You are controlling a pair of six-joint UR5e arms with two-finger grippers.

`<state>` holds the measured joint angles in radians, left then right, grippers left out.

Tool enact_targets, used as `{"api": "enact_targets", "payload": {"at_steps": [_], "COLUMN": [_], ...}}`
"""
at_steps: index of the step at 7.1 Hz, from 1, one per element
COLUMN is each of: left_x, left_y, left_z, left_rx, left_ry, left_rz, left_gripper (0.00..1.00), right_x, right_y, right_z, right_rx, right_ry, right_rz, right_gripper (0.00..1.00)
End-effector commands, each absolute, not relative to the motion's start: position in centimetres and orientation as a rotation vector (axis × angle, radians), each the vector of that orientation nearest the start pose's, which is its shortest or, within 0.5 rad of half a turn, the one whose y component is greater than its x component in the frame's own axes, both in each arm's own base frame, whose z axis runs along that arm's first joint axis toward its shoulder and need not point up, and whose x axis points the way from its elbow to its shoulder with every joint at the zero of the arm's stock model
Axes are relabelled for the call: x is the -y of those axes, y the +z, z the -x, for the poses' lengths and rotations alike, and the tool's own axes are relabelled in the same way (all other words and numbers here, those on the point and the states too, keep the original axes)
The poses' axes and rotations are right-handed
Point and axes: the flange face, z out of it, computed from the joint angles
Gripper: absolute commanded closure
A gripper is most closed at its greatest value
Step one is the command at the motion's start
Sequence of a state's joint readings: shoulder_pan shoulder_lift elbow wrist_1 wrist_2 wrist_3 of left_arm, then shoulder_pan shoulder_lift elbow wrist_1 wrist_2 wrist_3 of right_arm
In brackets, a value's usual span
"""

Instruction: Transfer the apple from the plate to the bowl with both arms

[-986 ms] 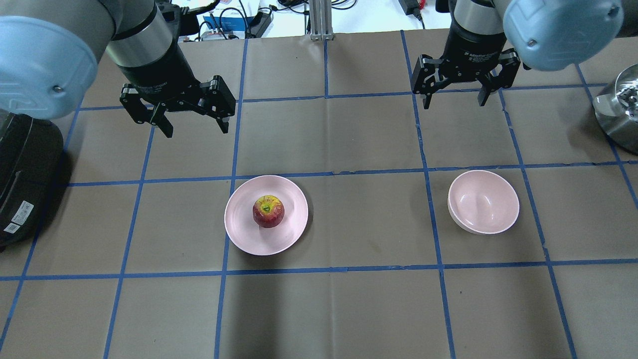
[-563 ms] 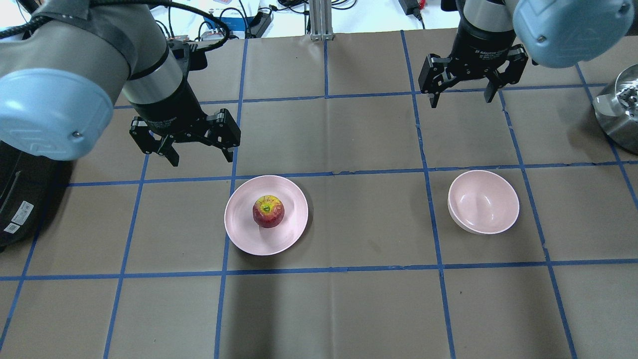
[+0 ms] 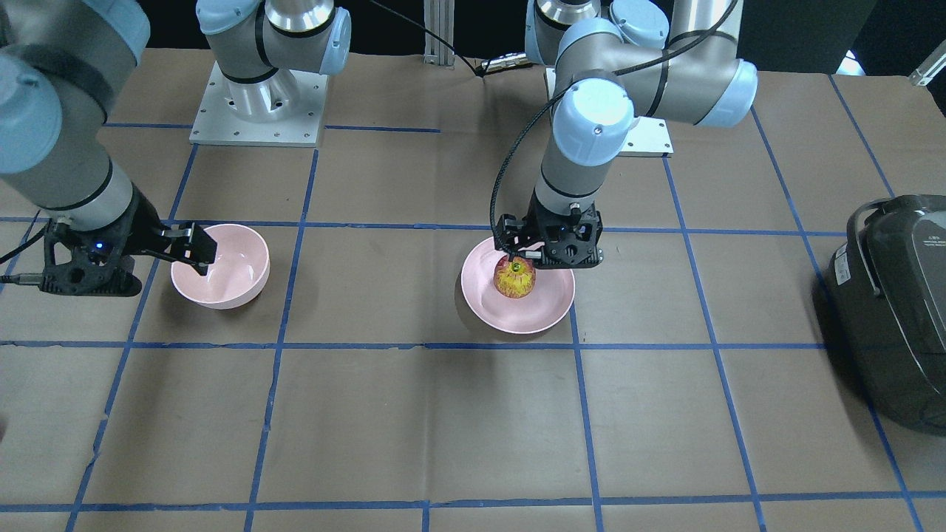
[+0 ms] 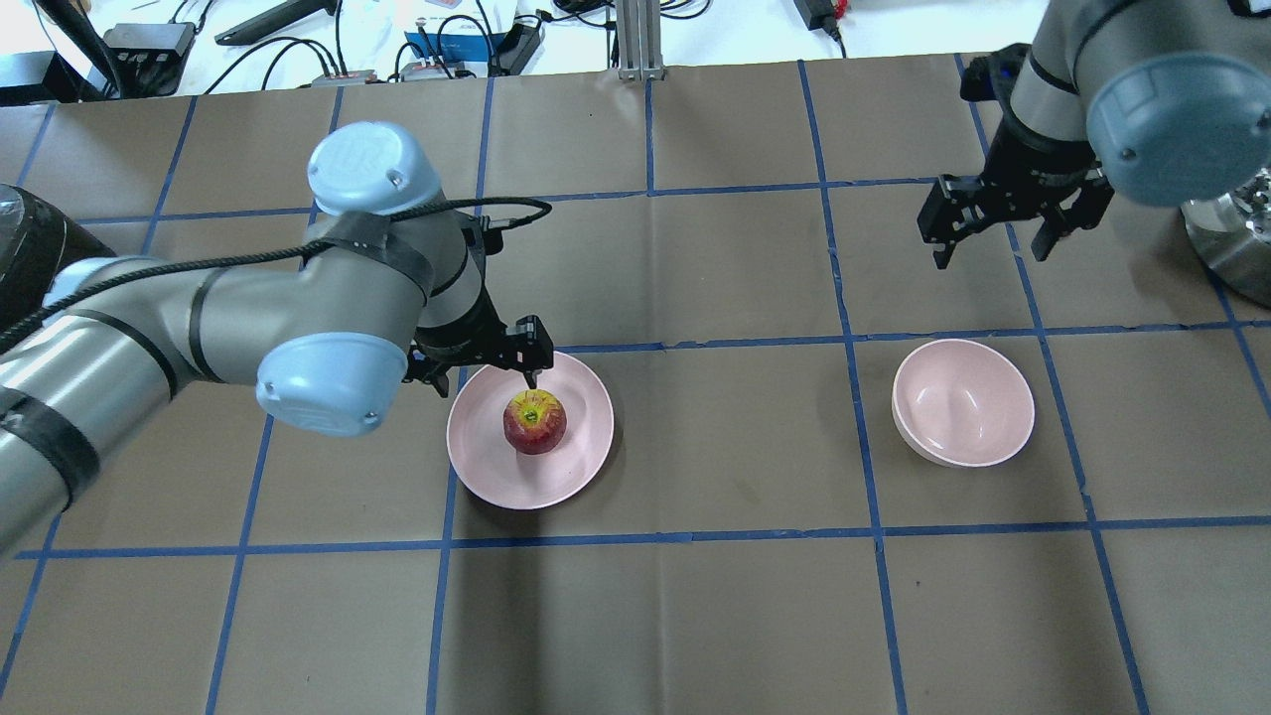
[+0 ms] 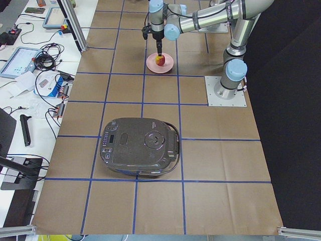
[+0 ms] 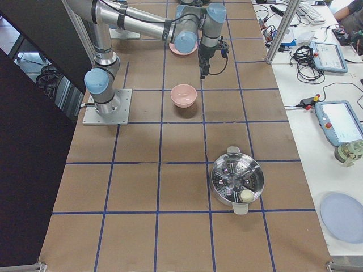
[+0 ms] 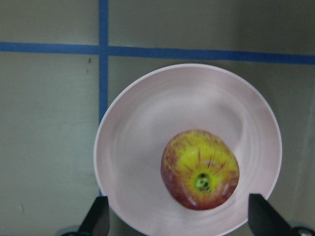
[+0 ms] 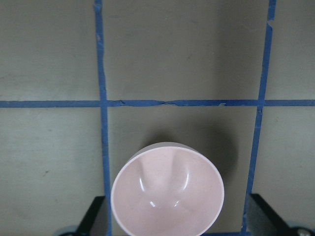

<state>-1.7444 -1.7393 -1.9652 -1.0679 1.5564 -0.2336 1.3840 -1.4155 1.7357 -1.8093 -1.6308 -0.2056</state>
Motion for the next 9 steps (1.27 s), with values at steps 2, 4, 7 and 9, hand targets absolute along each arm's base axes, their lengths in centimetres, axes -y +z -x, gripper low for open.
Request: {"api": "enact_targets", "payload": {"at_steps": [2,4,7,9], "left_x": [46.4,46.3,46.1,47.7], "left_y": [19.8,19.6,25.0,33.8], "left_z": [24.8,24.7,24.7,25.6], "left_rx": [-3.117,-3.112,-3.126,-3.121], "left_ry": [0.094,0.098,0.029,0.111], "left_rz": [0.024,-0.005,-0.005,0.038], "left_gripper": [0.0,0.43,0.69,0.69], "right_x": [51.1,48.5,47.7,47.8], "right_y": [24.1,20.8,21.0,21.7], "right_z": [3.7,3.5,4.6,4.1], "right_rx": [-3.155,-3.14,-3.1,-3.087], "right_ry": [0.148,0.221,0.325,0.291], "right_rz": [0.046,0.032,-0.018,-0.022], "right_gripper": [0.0,0.1,0.98,0.96]}}
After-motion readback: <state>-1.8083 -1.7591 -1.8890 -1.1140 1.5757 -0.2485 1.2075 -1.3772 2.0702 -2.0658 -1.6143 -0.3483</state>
